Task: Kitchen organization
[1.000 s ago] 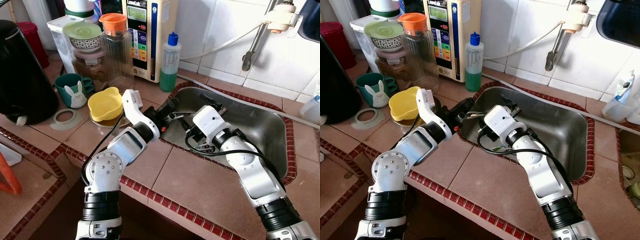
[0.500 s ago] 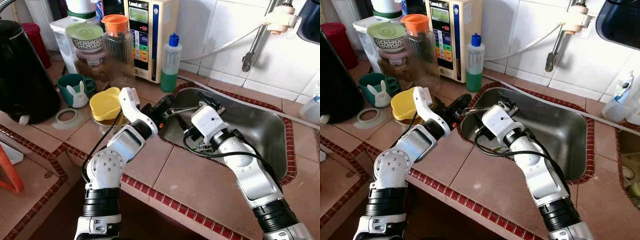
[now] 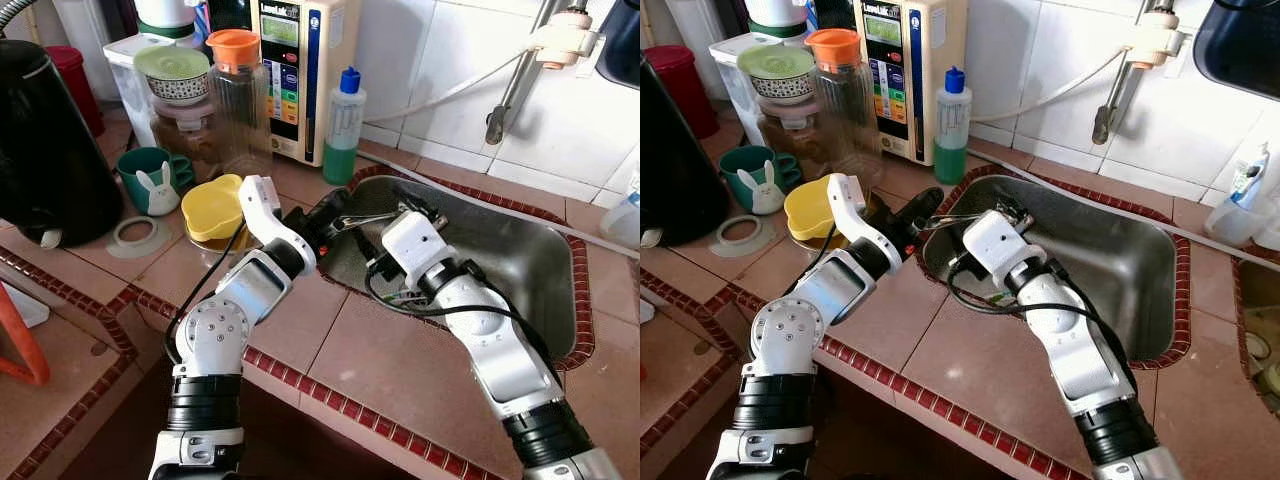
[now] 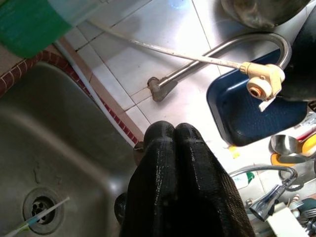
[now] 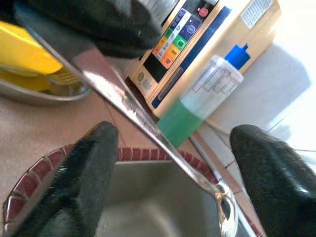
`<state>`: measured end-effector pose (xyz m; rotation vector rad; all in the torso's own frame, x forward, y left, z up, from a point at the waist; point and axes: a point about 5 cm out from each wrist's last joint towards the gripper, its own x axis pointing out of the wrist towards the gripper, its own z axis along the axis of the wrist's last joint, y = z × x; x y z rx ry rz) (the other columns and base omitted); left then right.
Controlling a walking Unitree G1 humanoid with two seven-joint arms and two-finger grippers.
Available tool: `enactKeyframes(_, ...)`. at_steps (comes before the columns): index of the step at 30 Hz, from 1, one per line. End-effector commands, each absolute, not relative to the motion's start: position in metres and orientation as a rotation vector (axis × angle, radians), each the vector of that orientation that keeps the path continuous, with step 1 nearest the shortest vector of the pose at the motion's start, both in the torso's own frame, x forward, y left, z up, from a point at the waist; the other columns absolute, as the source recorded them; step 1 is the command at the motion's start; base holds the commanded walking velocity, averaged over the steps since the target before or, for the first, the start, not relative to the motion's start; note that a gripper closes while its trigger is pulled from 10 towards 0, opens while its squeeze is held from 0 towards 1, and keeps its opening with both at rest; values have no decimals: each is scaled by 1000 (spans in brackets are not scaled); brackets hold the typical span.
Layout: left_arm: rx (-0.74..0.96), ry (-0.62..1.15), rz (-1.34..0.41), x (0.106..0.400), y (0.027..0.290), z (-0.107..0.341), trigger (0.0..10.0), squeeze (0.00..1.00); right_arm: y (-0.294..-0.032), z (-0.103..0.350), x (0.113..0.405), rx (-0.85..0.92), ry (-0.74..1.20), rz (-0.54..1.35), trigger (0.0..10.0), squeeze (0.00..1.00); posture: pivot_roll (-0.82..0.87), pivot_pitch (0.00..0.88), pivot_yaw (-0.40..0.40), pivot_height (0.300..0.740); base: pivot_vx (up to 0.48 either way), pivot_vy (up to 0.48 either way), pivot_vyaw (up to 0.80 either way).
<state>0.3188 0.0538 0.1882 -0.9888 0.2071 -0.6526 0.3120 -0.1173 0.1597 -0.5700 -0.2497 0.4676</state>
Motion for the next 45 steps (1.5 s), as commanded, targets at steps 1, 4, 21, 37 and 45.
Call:
enactKeyframes(1, -981, 161, -753, 320, 31, 215, 10000, 0, -119, 165, 312, -574, -270, 457, 0, 0, 84, 0, -11, 740, 0, 0, 0)
enactKeyframes(4, -988, 177, -757, 318, 29, 214, 10000, 0, -121, 164, 312, -576, -267, 443, 0, 0, 84, 0, -9, 740, 0, 0, 0)
enactKeyframes(21, -979, 195, -763, 315, 25, 212, 10000, 0, -117, 163, 315, -585, -269, 428, 0, 0, 87, 0, -8, 740, 0, 0, 0)
enactKeyframes(37, -957, 231, -764, 311, 24, 205, 10000, 0, -118, 164, 313, -578, -270, 414, 0, 0, 84, 0, -5, 740, 0, 0, 0)
enactKeyframes(45, -944, 230, -781, 309, 21, 206, 10000, 0, -120, 165, 313, -581, -271, 404, 0, 0, 83, 0, -4, 740, 0, 0, 0)
